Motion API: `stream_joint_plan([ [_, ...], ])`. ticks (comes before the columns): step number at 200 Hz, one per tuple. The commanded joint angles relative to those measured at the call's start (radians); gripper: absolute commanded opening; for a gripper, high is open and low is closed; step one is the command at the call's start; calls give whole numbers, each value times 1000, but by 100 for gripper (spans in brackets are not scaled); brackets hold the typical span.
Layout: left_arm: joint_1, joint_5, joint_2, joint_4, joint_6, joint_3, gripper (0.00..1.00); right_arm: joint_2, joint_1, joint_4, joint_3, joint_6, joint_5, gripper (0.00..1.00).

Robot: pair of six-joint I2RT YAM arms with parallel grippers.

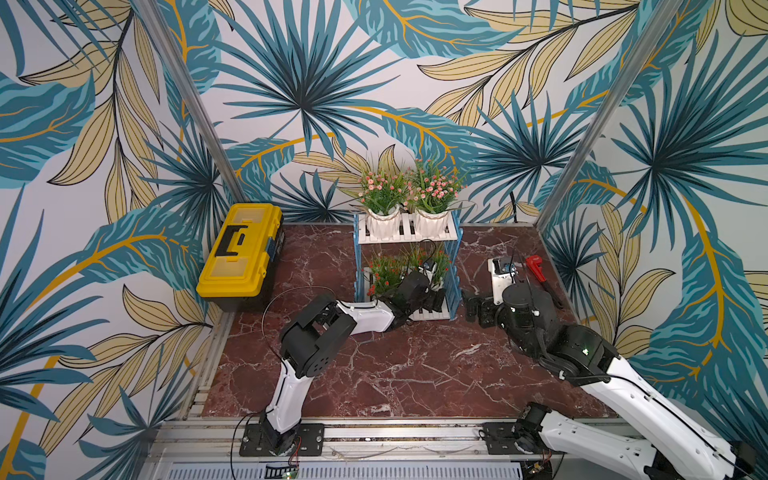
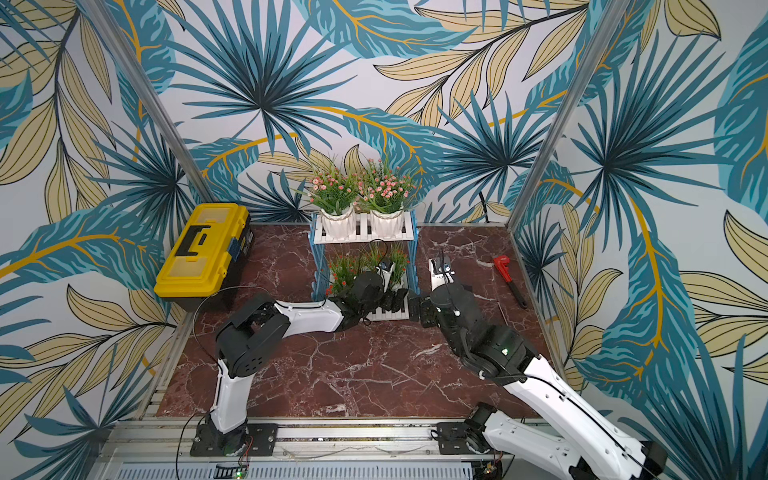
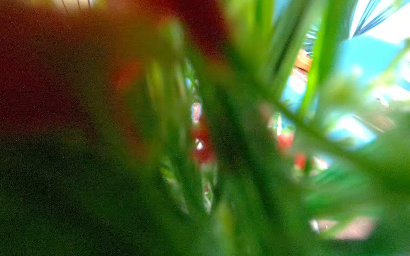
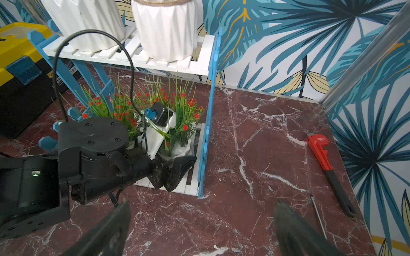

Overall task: Place the baby's breath potted plants on the rack by color
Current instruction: Place the baby's breath potted plant on the rack.

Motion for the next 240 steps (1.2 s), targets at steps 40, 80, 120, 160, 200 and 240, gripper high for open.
stream_joint_plan([
  [40, -2, -19, 33, 18, 6, 46, 62, -9, 3, 4, -44, -9, -2, 100],
  [80, -3, -39, 35, -4, 12, 60, 99, -13, 3, 10, -56, -7, -2, 99],
  [120, -9, -56, -1, -62, 14, 84, 99, -24, 3, 11, -70, 4, 1, 99],
  [160, -41, -81, -68, -78, 17, 59, 99, -37, 3, 13, -80, 12, 8, 99],
  [200, -57, -83, -142, -86, 2, 15, 100, -46, 3, 8, -85, 16, 9, 100],
  [240, -59, -45, -190, -104, -7, -18, 99, -45, 4, 10, -90, 17, 8, 99],
])
